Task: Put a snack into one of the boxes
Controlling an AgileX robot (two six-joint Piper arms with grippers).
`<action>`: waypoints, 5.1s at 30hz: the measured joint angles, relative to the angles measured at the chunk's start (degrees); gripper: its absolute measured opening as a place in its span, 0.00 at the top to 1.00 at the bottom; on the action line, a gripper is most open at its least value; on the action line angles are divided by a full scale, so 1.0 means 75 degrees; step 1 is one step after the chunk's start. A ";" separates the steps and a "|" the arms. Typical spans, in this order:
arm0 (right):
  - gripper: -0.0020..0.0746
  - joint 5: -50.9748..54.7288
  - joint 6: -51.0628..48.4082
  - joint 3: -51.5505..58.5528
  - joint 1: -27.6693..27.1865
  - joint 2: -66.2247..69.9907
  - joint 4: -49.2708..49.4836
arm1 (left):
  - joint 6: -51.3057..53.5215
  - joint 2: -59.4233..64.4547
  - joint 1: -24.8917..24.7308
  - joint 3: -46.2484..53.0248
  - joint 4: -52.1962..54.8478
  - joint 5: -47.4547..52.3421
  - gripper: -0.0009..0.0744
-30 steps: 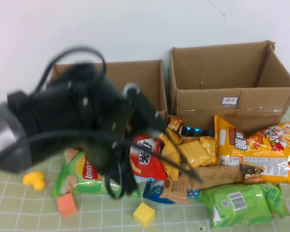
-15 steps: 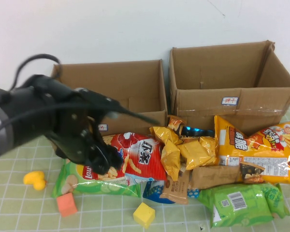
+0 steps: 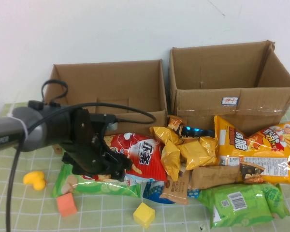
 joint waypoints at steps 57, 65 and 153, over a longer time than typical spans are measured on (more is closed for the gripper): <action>0.98 0.0000 0.0000 0.0000 0.0000 0.0000 0.0000 | 0.2133 -0.0441 0.1209 -0.1287 0.0568 -0.2827 0.65; 0.98 0.0000 0.0000 0.0000 0.0000 0.0000 0.0000 | 0.1903 0.0050 0.1386 -0.2237 0.0662 -0.2035 0.20; 0.98 0.0000 0.0000 0.0000 0.0000 0.0000 0.0000 | 0.1285 -1.4609 0.3666 0.9068 0.1139 -0.1990 0.99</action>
